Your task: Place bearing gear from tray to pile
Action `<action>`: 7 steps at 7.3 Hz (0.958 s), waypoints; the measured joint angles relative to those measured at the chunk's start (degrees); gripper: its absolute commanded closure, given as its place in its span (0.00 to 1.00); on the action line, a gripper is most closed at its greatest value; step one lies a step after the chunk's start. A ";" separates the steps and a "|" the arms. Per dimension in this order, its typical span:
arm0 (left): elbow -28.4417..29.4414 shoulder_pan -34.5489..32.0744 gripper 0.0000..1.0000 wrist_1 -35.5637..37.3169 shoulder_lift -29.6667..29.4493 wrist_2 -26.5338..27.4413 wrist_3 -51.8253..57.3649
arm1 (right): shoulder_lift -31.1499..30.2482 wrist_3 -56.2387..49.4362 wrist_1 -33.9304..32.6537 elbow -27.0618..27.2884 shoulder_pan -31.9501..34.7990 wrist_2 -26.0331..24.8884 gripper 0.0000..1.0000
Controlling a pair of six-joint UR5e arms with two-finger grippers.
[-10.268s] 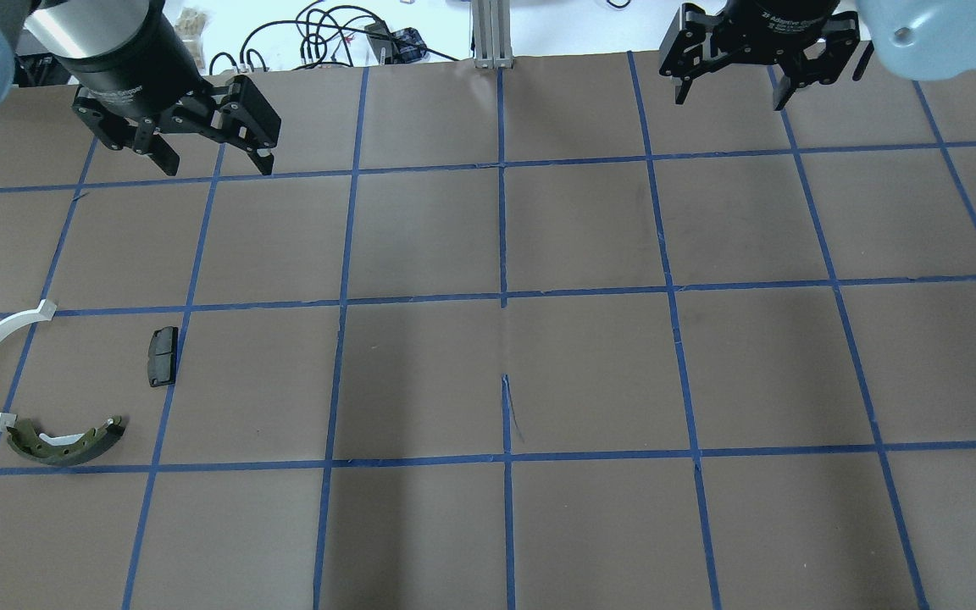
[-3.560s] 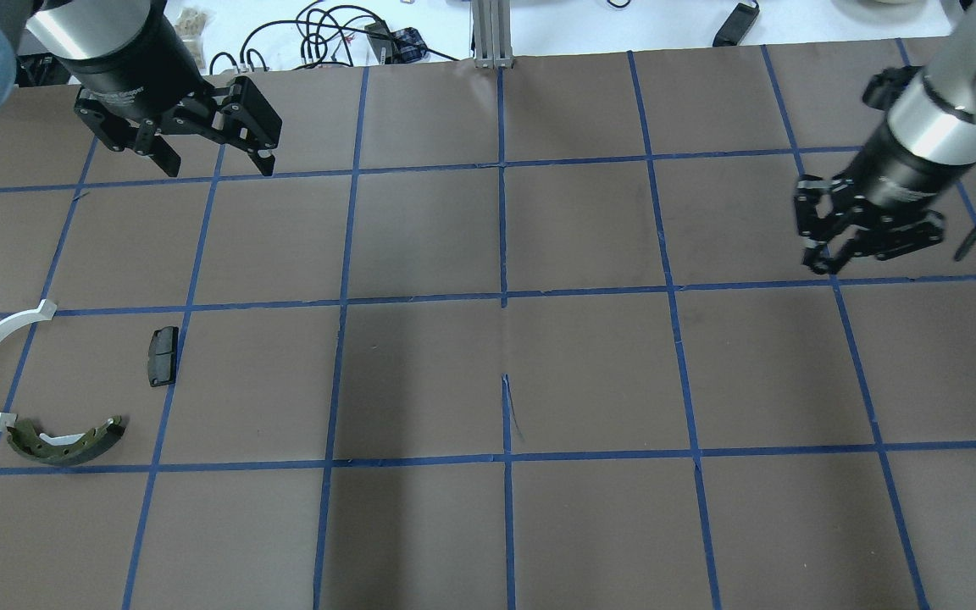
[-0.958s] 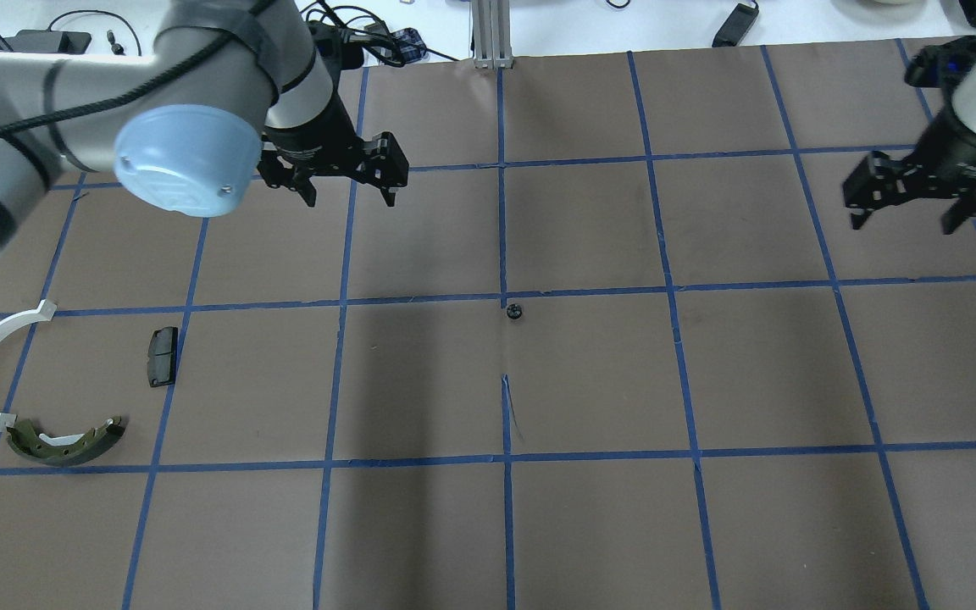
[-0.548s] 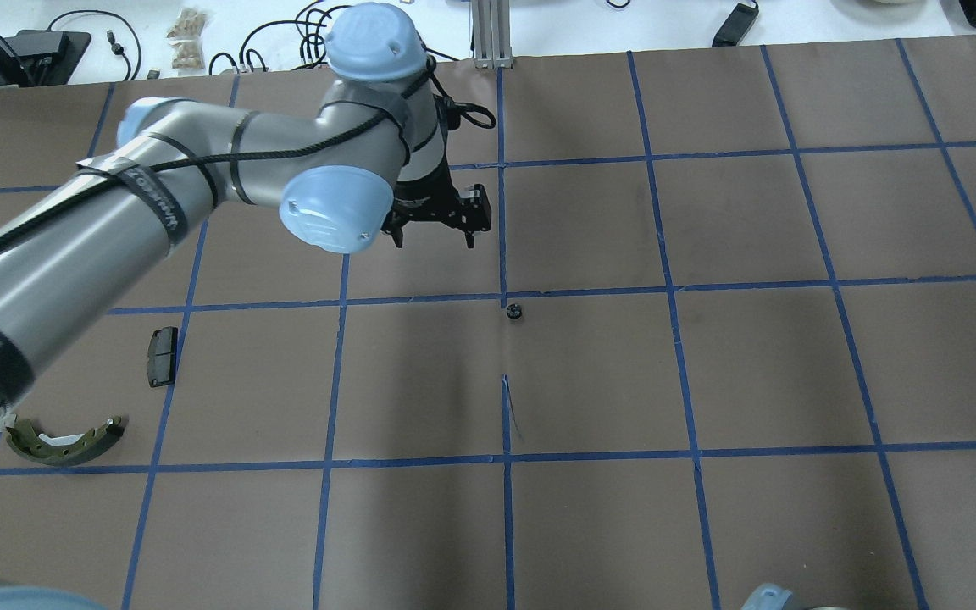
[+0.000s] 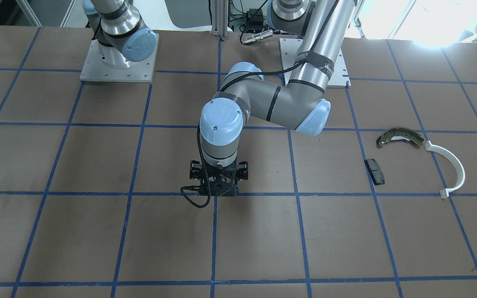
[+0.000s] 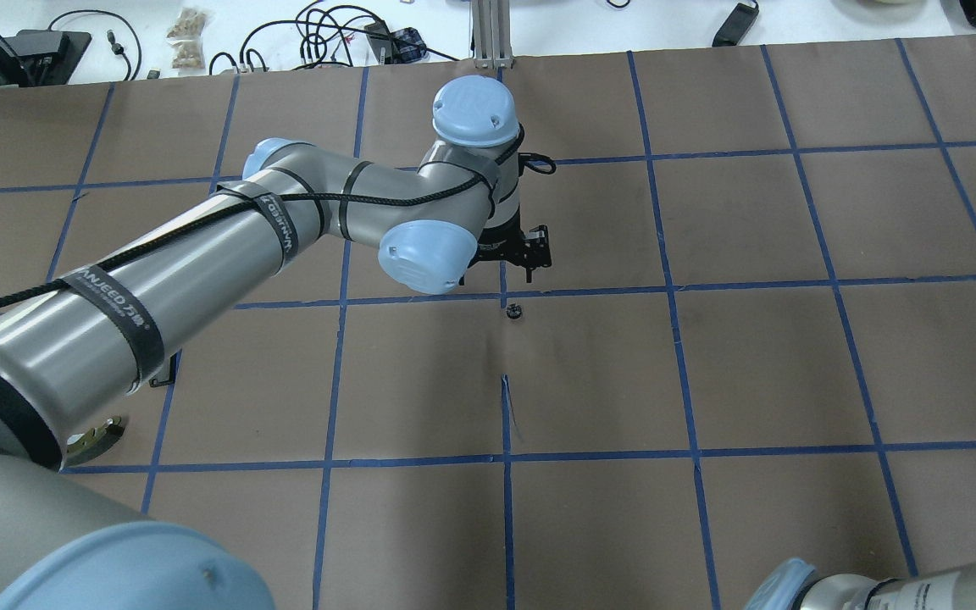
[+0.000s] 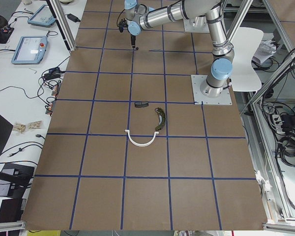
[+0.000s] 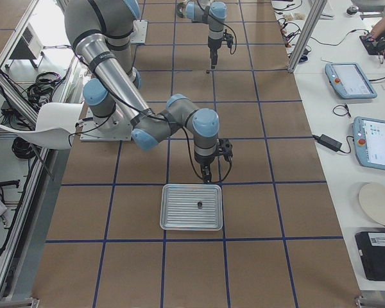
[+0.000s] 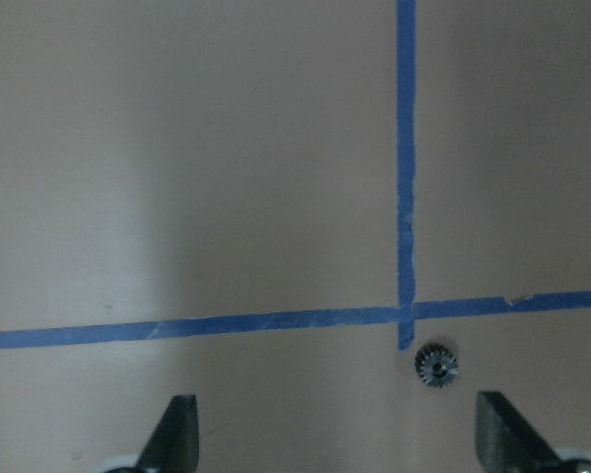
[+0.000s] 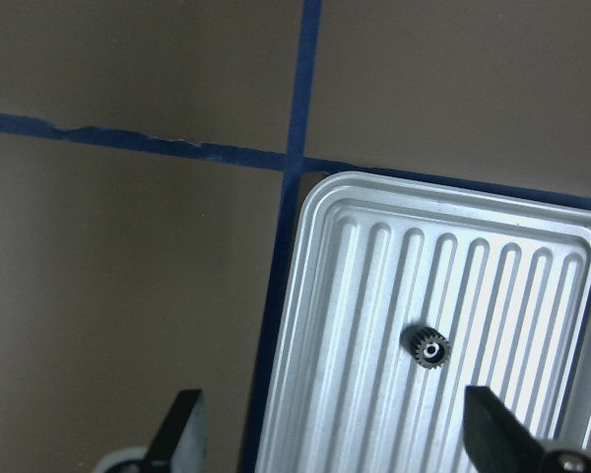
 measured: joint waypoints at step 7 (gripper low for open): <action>-2.35 -1.60 0.64 1.72 -2.09 0.26 -2.38 | 12.92 -8.48 -3.96 -6.09 -4.81 1.55 0.20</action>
